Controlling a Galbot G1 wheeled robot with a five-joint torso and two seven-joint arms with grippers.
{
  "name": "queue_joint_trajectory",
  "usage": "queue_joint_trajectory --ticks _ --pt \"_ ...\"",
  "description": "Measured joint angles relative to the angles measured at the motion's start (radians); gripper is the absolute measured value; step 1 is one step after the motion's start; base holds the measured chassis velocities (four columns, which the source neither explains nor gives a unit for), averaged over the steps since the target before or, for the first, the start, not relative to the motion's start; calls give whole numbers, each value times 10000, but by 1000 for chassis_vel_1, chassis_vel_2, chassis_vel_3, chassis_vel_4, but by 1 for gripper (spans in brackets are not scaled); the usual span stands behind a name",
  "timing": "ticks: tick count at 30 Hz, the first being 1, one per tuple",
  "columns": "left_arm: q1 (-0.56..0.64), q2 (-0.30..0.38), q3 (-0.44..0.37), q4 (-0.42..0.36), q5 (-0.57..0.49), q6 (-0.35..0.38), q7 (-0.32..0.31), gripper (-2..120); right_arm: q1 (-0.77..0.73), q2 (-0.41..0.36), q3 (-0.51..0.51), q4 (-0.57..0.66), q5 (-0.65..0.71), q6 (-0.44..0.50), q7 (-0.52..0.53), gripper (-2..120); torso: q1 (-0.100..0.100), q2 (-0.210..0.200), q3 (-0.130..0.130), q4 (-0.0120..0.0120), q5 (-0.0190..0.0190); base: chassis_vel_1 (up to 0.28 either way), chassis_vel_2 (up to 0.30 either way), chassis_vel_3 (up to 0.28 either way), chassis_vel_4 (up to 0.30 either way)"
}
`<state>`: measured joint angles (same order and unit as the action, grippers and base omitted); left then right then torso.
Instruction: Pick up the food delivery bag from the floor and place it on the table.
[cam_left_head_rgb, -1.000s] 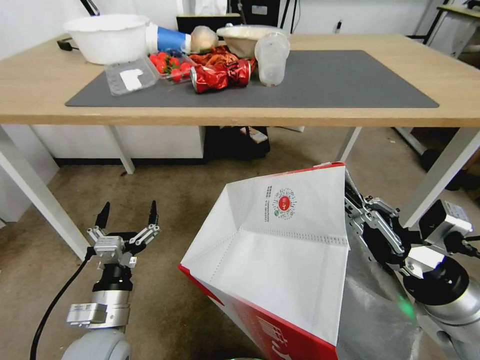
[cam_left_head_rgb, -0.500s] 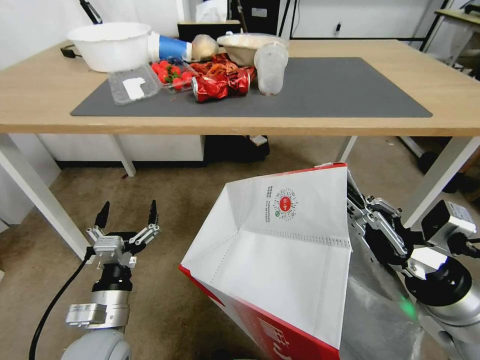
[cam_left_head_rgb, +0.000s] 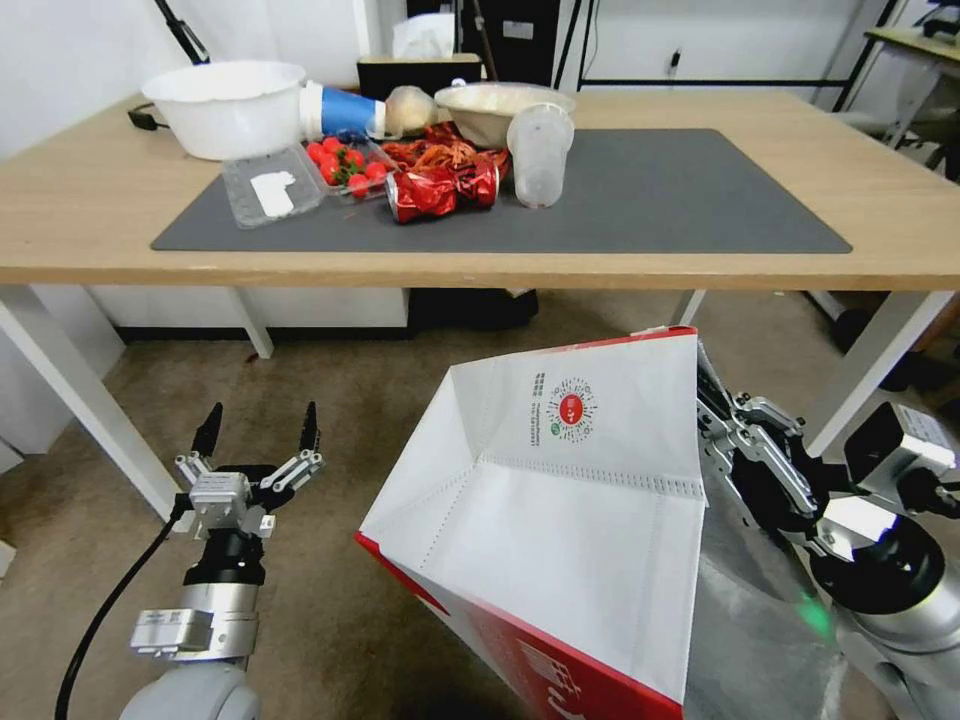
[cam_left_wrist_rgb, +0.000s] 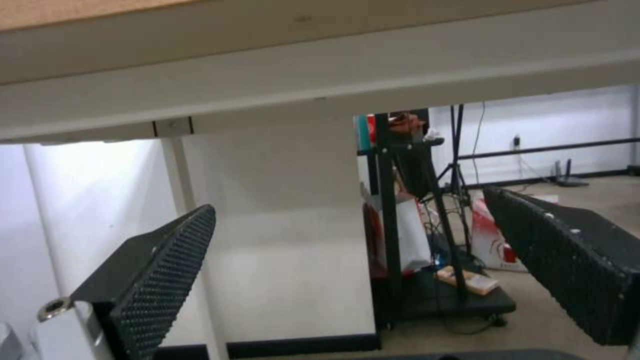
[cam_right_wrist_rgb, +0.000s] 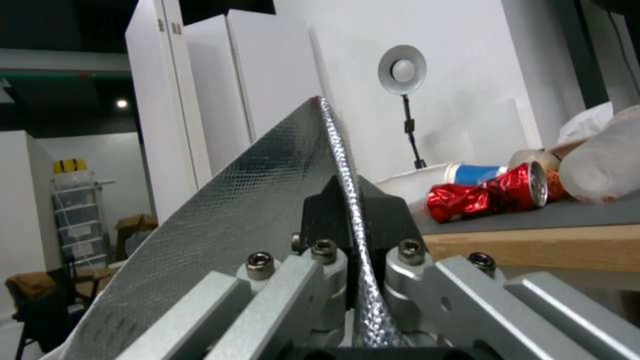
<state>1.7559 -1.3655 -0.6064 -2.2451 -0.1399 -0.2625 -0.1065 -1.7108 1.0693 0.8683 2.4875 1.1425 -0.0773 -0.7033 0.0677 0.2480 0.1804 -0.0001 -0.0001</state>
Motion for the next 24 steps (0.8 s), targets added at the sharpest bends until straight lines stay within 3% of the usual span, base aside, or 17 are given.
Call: queue_joint_trajectory --ticks 24 --pt "72 -12 -54 -67 87 105 91 100 -5 41 -2 -28 -21 -34 -260 0 283 978 697 0 0 0 0 0 0"
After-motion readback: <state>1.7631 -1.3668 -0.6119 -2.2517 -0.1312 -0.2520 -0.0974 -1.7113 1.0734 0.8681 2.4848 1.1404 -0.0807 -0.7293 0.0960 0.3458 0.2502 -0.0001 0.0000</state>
